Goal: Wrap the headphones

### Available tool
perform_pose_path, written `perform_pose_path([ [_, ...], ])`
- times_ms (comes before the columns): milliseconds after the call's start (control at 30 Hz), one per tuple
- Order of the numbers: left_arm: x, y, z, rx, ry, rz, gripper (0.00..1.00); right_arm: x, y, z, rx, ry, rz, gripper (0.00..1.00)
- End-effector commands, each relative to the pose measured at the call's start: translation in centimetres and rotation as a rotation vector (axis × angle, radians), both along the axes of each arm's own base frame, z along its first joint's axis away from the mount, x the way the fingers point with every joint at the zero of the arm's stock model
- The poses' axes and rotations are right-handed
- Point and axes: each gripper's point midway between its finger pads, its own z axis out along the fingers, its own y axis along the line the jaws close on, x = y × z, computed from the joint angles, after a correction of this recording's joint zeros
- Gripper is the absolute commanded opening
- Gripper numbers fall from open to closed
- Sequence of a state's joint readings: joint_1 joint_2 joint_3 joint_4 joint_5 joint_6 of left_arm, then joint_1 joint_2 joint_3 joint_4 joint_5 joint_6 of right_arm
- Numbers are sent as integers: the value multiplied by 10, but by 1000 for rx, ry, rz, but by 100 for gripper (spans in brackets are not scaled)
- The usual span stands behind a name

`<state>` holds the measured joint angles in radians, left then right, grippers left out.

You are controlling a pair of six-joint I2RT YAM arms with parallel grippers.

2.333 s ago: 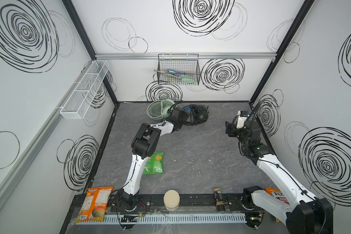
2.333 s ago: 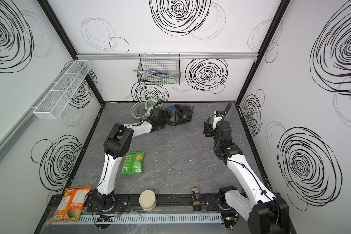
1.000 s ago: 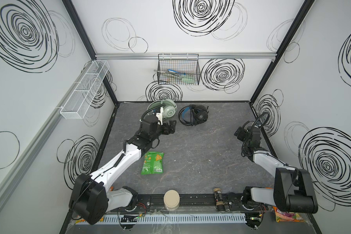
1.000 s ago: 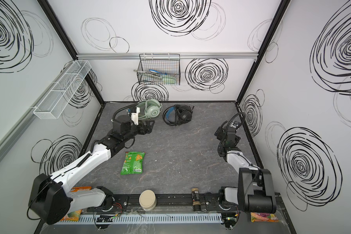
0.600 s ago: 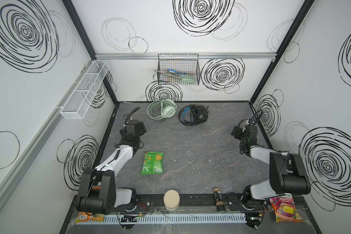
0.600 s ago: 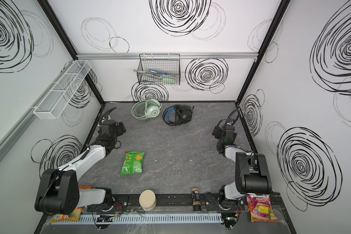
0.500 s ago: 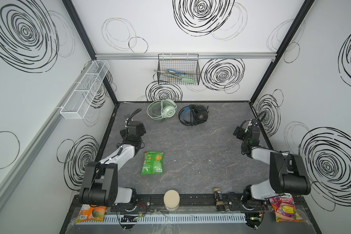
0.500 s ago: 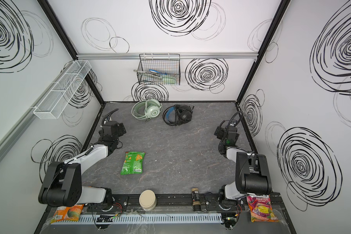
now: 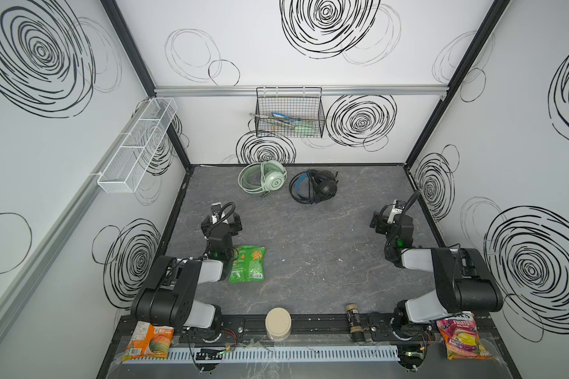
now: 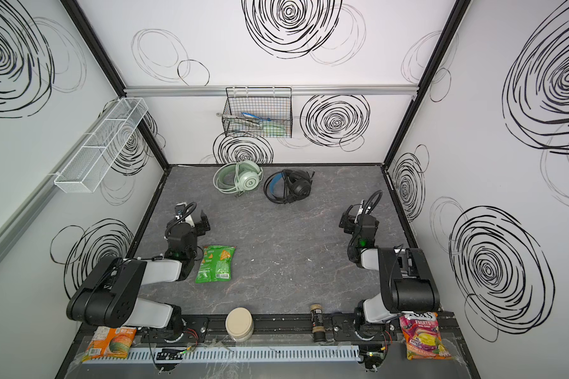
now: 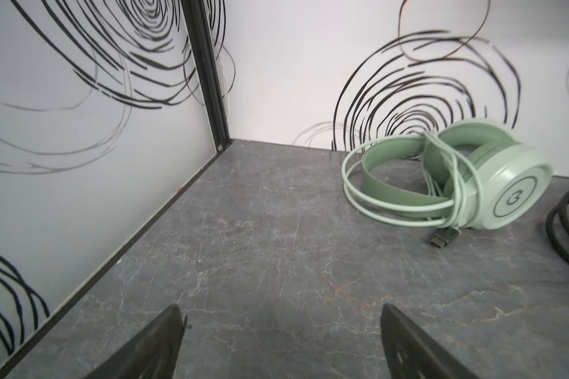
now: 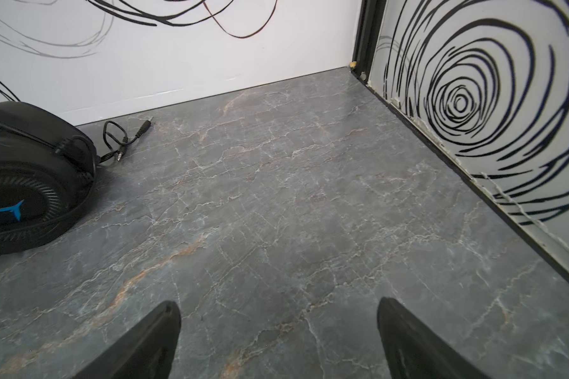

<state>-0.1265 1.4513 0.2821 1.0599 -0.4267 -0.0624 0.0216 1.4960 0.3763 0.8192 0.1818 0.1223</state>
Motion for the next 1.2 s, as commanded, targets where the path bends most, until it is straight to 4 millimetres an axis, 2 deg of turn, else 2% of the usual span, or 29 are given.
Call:
perform_pose_path([
  [0,2,-7,24,23,-105,-38,96,3,-2,24,-17,-98,-6,97],
  [67,2,-7,25,23,-106,-39,96,-2,4,27,-16,-124,37,97],
  [100,2,-7,25,22,-109,-39,96,-10,10,25,-11,-149,81,97],
  [167,-2,-8,26,17,-125,-52,96,-24,19,34,-48,-236,155,97],
  [300,-6,-12,23,5,-146,-101,96,-8,6,22,5,-151,85,97],
  [367,-10,-11,24,8,-187,-107,96,-8,7,23,-4,-160,82,97],
  [433,-9,-11,20,-2,-153,-108,96,-9,7,23,-4,-161,81,97],
  [633,-13,-11,25,4,-187,-109,96,-9,7,24,-3,-161,81,97],
  [1167,-12,-12,24,2,-182,-113,96,-11,8,26,-10,-170,80,97],
])
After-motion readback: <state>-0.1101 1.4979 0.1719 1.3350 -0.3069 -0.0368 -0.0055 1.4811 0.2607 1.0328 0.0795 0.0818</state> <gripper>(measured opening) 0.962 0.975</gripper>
